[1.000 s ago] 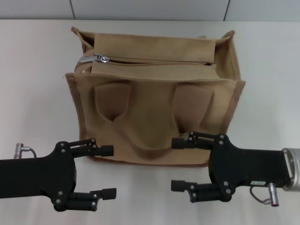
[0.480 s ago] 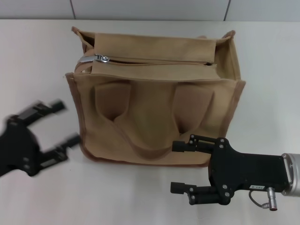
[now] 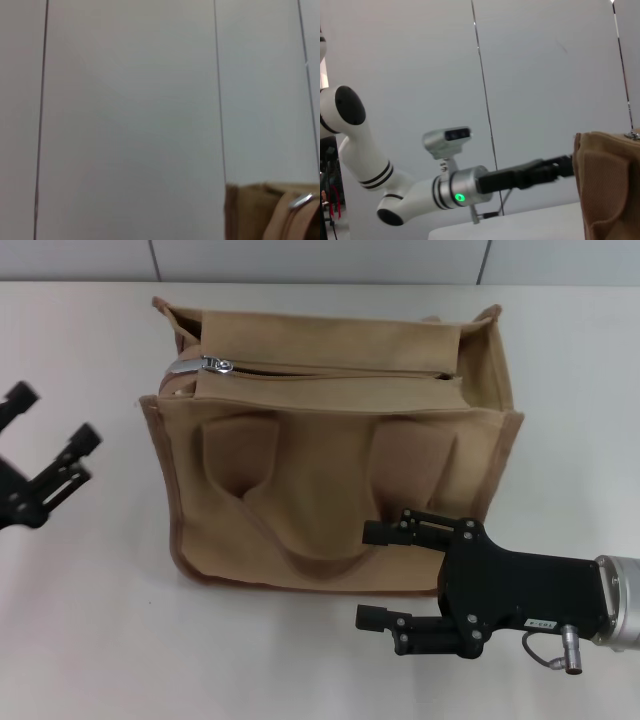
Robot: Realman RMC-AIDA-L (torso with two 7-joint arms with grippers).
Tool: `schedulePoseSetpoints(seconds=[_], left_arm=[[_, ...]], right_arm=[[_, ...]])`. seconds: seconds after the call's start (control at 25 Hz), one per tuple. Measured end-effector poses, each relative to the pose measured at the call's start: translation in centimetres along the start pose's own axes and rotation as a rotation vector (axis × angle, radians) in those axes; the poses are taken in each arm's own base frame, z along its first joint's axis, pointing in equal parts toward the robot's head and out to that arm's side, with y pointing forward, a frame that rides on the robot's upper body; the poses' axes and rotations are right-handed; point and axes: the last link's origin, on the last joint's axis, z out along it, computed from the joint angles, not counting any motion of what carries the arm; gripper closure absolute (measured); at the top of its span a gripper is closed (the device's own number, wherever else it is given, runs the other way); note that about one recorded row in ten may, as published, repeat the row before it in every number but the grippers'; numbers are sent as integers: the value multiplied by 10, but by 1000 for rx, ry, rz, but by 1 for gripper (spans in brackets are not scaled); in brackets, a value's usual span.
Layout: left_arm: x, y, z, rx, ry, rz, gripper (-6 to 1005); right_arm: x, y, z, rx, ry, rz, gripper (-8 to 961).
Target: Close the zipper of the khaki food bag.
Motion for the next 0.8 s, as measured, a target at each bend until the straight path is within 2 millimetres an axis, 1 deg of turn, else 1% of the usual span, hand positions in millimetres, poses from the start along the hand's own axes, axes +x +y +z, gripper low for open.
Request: schedulePoseSetpoints(seconds=[0.04, 0.08, 0.16, 0.32, 0.4, 0.52, 0.6, 0.72, 0.8], left_arm=[[-2, -1, 5, -2, -14, 0, 200], [-2, -1, 5, -2, -14, 0, 200], [-14, 1, 36, -69, -88, 7, 200], [-19, 3, 59, -98, -110, 28, 200], [-18, 3, 68, -95, -94, 43, 201], [-12, 0, 75, -65, -49, 46, 201], [-10, -2, 77, -49, -32, 41, 201], [-2, -5, 78, 11, 51, 13, 201], [2, -4, 77, 7, 83, 6, 201]], right_arm=[[0, 0, 0, 1, 1, 0, 163], [0, 0, 0, 1, 1, 0, 163], [0, -1, 0, 5, -1, -1, 163], [0, -1, -1, 7, -3, 1, 163], [0, -1, -1, 10, -4, 5, 163], [0, -1, -3, 26, -10, 9, 163], [1, -2, -5, 43, -18, 14, 163], [2, -3, -8, 72, -31, 30, 163], [2, -3, -10, 87, -39, 35, 163]])
